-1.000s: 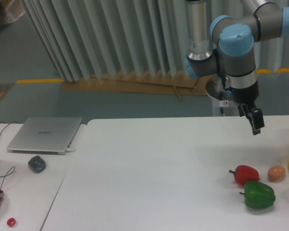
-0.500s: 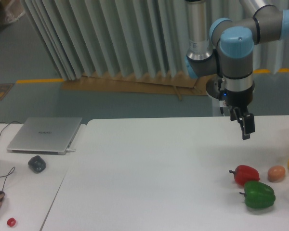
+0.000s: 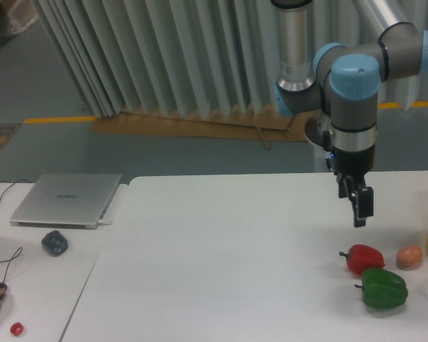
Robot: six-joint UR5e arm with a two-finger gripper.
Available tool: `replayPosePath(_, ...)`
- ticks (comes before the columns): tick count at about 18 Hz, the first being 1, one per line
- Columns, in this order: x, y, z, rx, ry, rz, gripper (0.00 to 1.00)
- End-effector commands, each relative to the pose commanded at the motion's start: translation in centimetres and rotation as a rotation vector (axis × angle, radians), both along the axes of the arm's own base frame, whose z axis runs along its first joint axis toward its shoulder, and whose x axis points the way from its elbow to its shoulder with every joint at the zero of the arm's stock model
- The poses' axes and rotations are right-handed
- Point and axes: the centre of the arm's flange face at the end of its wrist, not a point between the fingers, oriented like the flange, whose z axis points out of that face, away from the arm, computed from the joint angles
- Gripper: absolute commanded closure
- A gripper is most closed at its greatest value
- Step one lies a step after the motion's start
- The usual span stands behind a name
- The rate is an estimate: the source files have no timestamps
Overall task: Place the green pepper in a basket
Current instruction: 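Move the gripper over the green bell pepper and lower toward it, then lower the gripper onto the green bell pepper and close around it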
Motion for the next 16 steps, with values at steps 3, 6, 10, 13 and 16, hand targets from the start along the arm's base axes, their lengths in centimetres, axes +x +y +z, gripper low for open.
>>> replayPosePath(3, -1.7, 0.4, -1.4, -0.010, -0.010, -0.005, 0.00)
replayPosePath(6, -2.8, 0.8, -2.6, -0.021, -0.023, 0.000, 0.00)
replayPosePath(10, -3.8, 1.6, -4.1, -0.032, -0.029, -0.034, 0.00)
replayPosePath(13, -4.2, 1.9, -5.9, -0.046, -0.047, -0.035, 0.00)
replayPosePath(16, -5.1, 2.7, -6.6, -0.040, -0.039, -0.035, 0.00)
